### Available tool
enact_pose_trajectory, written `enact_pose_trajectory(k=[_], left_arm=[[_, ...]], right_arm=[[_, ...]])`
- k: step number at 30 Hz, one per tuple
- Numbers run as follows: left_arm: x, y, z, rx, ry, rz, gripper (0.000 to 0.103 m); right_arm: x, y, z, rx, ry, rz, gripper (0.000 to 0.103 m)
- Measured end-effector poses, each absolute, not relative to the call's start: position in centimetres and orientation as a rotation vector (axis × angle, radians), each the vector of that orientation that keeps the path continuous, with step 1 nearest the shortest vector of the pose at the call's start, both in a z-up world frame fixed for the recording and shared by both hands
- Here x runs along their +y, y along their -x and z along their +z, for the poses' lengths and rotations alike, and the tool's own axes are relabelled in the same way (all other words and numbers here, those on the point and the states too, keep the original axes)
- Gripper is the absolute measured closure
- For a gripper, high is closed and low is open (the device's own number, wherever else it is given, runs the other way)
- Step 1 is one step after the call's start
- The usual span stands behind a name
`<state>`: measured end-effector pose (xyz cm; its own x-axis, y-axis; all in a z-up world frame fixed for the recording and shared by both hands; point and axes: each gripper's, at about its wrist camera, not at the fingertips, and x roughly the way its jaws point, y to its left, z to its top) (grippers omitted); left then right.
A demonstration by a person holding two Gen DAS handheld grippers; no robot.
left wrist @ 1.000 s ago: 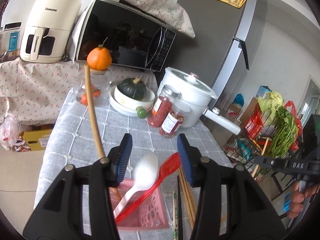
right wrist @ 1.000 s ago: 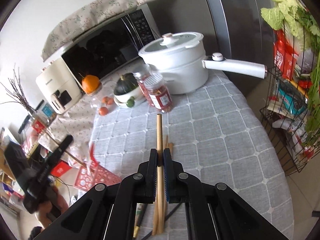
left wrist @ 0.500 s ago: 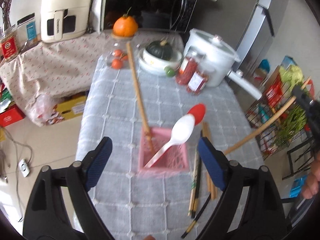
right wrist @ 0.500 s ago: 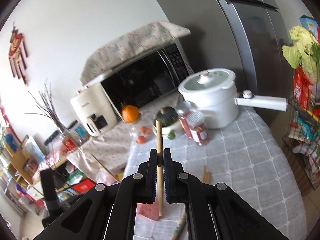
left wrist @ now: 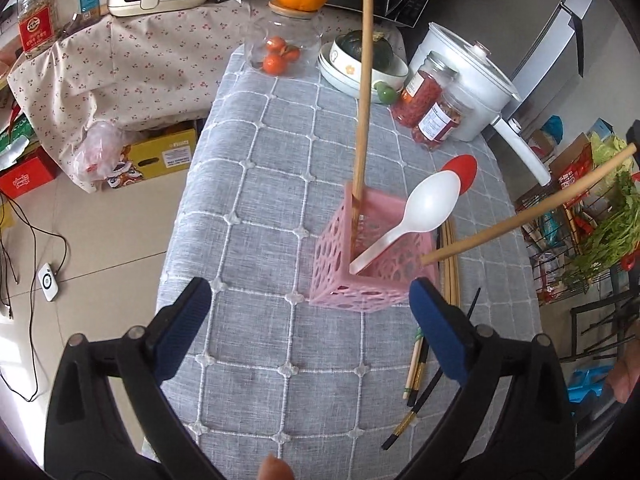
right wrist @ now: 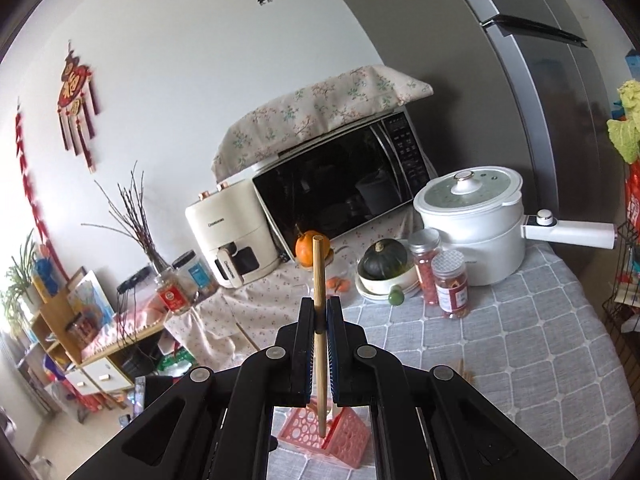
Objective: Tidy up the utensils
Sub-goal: 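Drop the white spoon and the chopstick into the pink basket, opening both tools, then grasp a pair of wooden chopsticks with the right tool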
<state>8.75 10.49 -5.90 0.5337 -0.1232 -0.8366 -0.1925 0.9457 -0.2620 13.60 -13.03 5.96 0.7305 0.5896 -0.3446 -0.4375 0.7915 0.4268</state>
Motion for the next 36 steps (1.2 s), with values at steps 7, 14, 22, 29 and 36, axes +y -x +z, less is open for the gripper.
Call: enact_pose_trajectory(k=[7,14,22,29,36], left_arm=[[10.1,-8.6,-6.1,1.009,0.303,0.039,0.003],[9.6,-8.3,-5.9,0.974,0.283,0.039,0.001],[8.0,-8.1,-6.0,0.940,0.262,0.003,0.001],[6.3,-7.8,-6.0,0.894,0.258,-0.032,0.001],[4.2,-8.0,-7.1,0.941,0.209,-0.065,0.001]], right_arm=[[-10.2,-14.1,3.7,0.542,-0.238,0.567,0.097],[-10.8,-14.5,2.6,0.585,-0.272,0.596,0.035],[-15.0,-14.5,2.7,0.558,-0.282,0.510,0.017],[-18.0,-15.3,0.5,0.632,-0.219,0.398,0.010],[-19.1,-17.5,-4.4,0.856,-0.128,0.285,0.010]])
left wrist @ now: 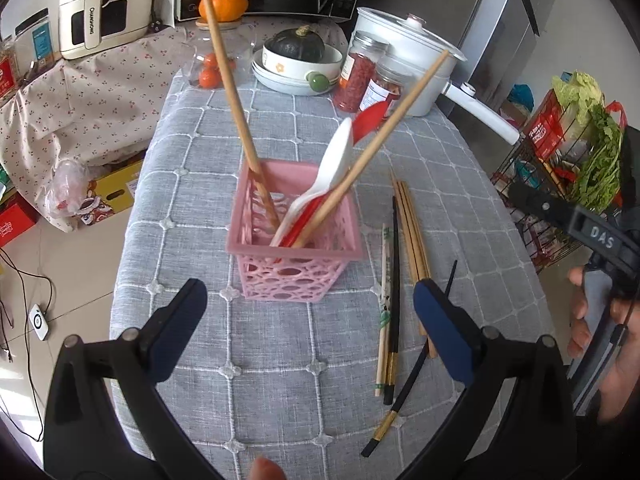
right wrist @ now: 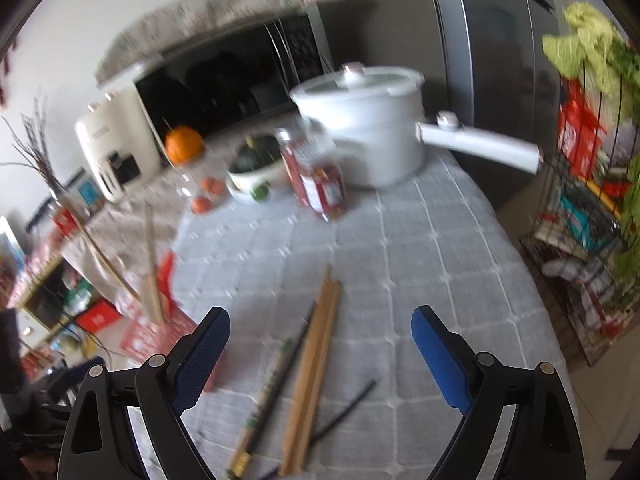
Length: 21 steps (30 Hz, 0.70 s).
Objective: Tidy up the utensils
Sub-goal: 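Grasp a pair of wooden chopsticks with the right tool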
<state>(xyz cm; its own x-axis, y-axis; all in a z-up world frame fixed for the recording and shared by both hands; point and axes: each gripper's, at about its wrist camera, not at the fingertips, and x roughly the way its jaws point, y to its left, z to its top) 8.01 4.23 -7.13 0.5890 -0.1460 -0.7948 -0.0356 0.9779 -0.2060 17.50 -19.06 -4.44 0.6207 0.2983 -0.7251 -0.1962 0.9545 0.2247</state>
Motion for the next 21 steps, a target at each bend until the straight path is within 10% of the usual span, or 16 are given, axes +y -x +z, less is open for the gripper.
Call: enact_pose_trajectory(k=[21], left_arm=[[2.6,-8.0,-8.1,1.008,0.185,-0.112,0.001]], right_arm=[[-16.5,-23.5,-16.7,1.102,0.053,0.189,0.010]])
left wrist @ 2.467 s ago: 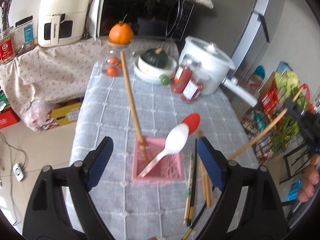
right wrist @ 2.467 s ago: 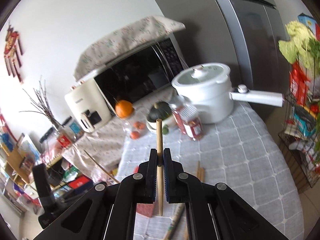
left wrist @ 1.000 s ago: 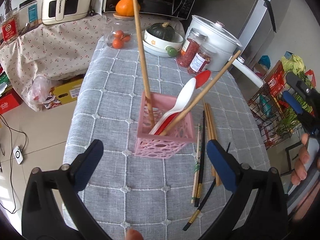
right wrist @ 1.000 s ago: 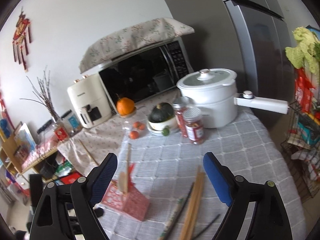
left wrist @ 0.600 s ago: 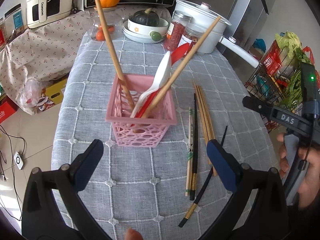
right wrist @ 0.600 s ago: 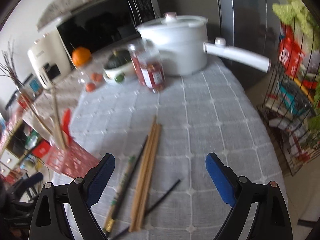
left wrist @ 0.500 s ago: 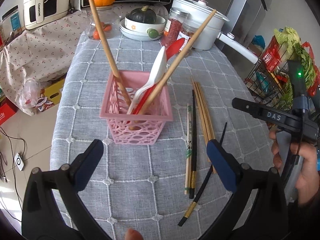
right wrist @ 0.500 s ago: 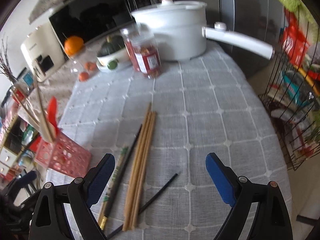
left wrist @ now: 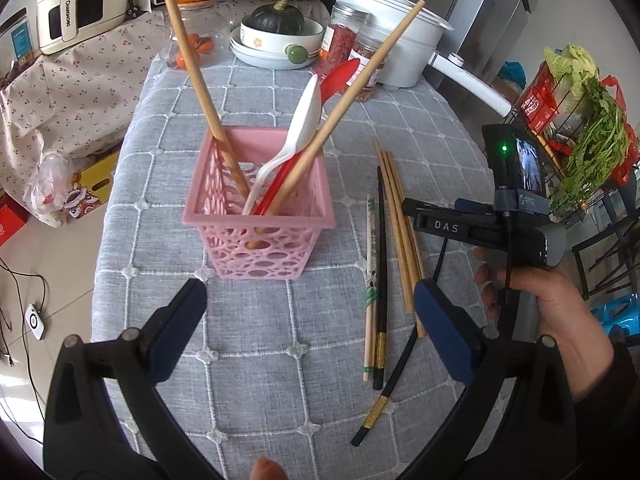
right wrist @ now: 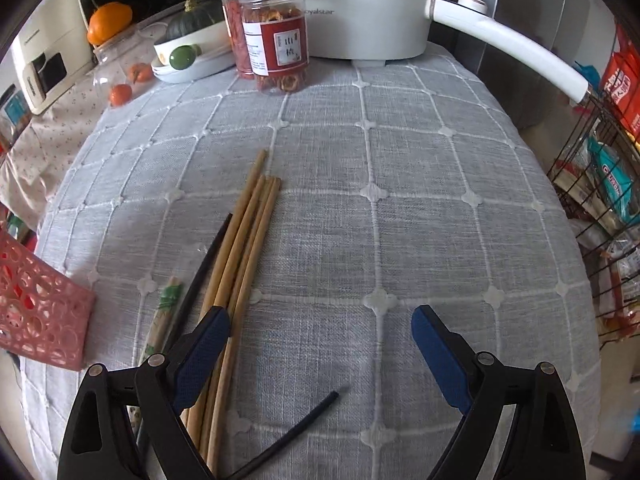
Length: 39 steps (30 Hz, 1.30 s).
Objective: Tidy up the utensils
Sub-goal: 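Grasp a pair of wooden chopsticks with the right tool, then grasp another pair of wooden chopsticks with the left tool while the right tool holds its pair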
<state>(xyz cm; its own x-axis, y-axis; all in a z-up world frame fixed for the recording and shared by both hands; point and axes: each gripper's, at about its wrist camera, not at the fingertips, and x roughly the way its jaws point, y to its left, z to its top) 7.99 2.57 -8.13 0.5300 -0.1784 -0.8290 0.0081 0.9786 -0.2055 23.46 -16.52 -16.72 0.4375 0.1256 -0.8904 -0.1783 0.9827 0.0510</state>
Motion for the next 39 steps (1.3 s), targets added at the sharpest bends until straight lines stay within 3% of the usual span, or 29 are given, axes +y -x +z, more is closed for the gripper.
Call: enact_pose_trajectory(k=[9,12,14,15,16,24,33,36,38,39], left_arm=[[2.0,-7.8,-8.2,1.012,0.167,-0.125,0.000],[1.3,-7.6,-8.2,1.005,0.142,-0.131,0.001],[0.7,-7.4,-8.3,1.002,0.118,-0.140,0.001],[0.3,-7.3,-8.5,1.002,0.106,-0.149,0.001],[-0.4,-7.2,-8.7,1.007,0.092,-0.162,0.001],[-6.0,-8.1,-9.4,1.039,-0.059,-0.225,0.001],[-12.1,-14.3,-9.9,1.111,-0.107,-0.248,0.004],[-12.5,-17.2,-10.8,1.149,-0.071,-0.225,0.024],[-12.1,-19.0,-11.6,1.176,-0.028,-0.207,0.048],[-11.8,-19.9,-11.9,1.185,-0.014,-0.193,0.054]], right_arm=[[-14.6,-23.6,-17.3,1.095,0.157,0.173,0.011],[-15.2,-23.8,-17.0,1.119,0.116,0.176,0.030],[-15.7,-23.9,-16.7,1.127,0.111,0.156,0.060],[-16.2,-23.9,-16.5,1.131,0.117,0.139,0.070],[-16.8,-24.0,-16.3,1.142,0.098,0.142,0.092],[-23.3,-23.8,-14.8,1.197,-0.187,0.177,0.093],[-29.5,-22.1,-12.5,1.191,-0.389,0.168,0.093],[-30.8,-22.0,-12.0,1.179,-0.429,0.176,0.093],[-31.3,-21.9,-11.8,1.174,-0.446,0.182,0.093],[-31.5,-21.8,-11.8,1.174,-0.453,0.185,0.093]])
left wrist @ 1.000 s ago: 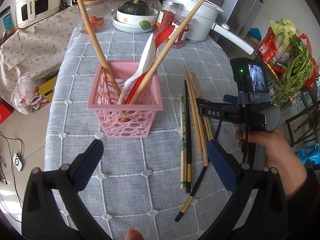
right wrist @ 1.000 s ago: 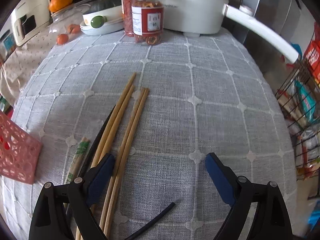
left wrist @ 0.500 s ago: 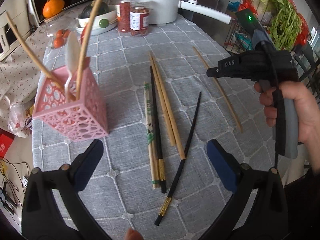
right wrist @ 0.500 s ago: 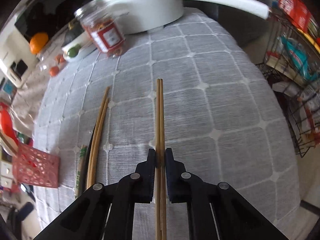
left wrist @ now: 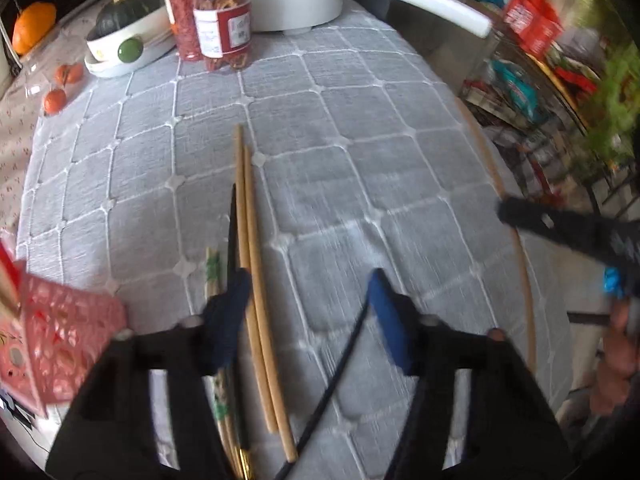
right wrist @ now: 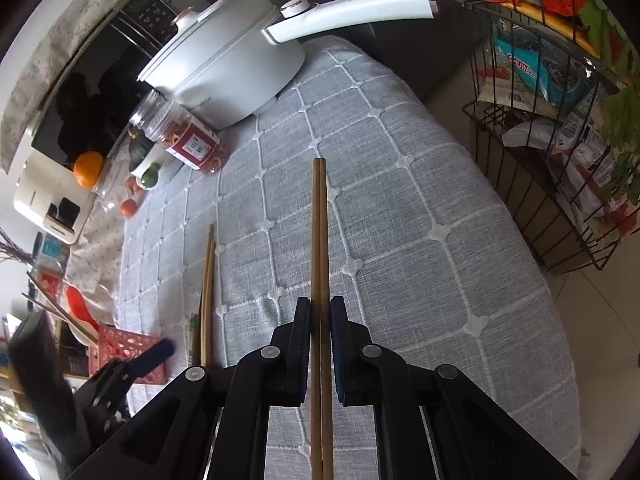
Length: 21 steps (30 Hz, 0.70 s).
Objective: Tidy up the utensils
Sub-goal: 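Grasp another pair of wooden chopsticks with the left tool while the right tool holds its pair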
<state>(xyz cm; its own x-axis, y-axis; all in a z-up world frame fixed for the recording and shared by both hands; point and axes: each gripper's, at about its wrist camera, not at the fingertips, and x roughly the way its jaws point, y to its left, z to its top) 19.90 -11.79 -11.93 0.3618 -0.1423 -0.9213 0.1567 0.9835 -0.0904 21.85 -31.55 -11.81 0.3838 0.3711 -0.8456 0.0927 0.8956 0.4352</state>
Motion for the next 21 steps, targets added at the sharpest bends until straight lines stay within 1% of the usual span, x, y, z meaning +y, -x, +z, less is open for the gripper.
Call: enact_pose_trajectory(k=[2,5,7,12,17,21], left_arm=[[-11.4,-20.9,-12.4,1.193,-0.005,-0.172,0.068],[-11.0,-22.2,-13.4,1.218,-0.001,-0.152,0.080],[-10.9,-23.0,-14.0,1.231,0.009,-0.149,0.085],[-11.2,-24.0,-14.4,1.239,-0.009,-0.101,0.087],[-12.3,-23.8,-13.9,1.208,-0.058,-0.069,0.086],[-13.0,-23.7,-13.8,1.237,-0.081,-0.062,0.087]], right_arm=[[-31.7,-21.9,-11.9,1.177,-0.466,0.192,0.093],[-32.2,-22.0,-11.9,1.176,-0.484,0.200,0.093],[-32.2,-22.1,-11.9,1.175,-0.492,0.206,0.093],[-32.4,-22.3,-12.1,1.180,-0.508,0.215,0.093],[-32.4,-22.3,-12.0,1.181,-0.517,0.219,0.093],[-32.1,-22.4,-12.1,1.185,-0.517,0.220,0.093]])
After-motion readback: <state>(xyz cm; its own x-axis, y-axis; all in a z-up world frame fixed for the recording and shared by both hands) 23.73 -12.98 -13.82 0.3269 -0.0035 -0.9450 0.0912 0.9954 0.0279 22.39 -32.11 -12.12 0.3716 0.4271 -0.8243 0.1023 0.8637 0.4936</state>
